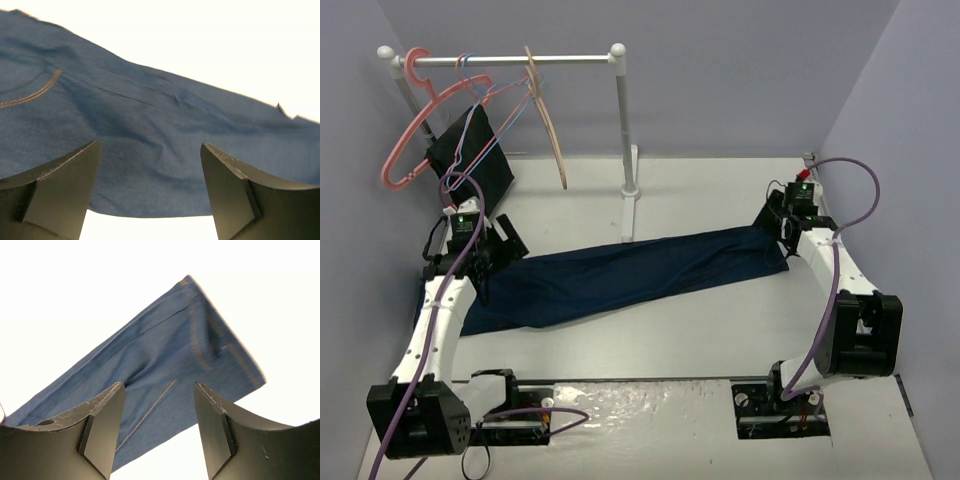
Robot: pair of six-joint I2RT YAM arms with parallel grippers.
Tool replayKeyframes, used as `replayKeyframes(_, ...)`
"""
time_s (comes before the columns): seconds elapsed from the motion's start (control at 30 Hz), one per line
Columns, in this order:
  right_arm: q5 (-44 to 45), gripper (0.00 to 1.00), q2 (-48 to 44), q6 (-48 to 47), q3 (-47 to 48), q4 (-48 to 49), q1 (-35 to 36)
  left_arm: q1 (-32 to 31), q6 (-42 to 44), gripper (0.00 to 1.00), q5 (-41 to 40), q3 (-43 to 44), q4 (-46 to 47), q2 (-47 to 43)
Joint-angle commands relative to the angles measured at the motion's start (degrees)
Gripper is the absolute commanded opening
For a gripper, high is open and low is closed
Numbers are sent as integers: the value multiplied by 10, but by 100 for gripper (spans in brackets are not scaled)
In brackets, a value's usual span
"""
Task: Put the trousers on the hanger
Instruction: Fold the trousers at the center of the board.
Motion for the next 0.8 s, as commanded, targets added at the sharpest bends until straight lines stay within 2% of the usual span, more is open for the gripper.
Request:
replayKeyframes(0.0,-77,54,-22,14,-31,32,-70,-20,89,78,96,-22,18,-38)
replayKeyframes(0.17,-151,63,-48,12,-93,131,-111,-47,110,78,83,-30,21,-46)
replayKeyframes(0.3,-169,70,-27,-23,-93,170,-122,-55,111,78,68,-24,17,-37)
replayKeyframes(0.53,-194,70,23,-84,-53,186,-122,-55,112,78,60,-20,13,-33)
replayKeyframes(0.77,-204,67,67,-103,-39,174,-121,-55,112,78,62,-19,13,-30)
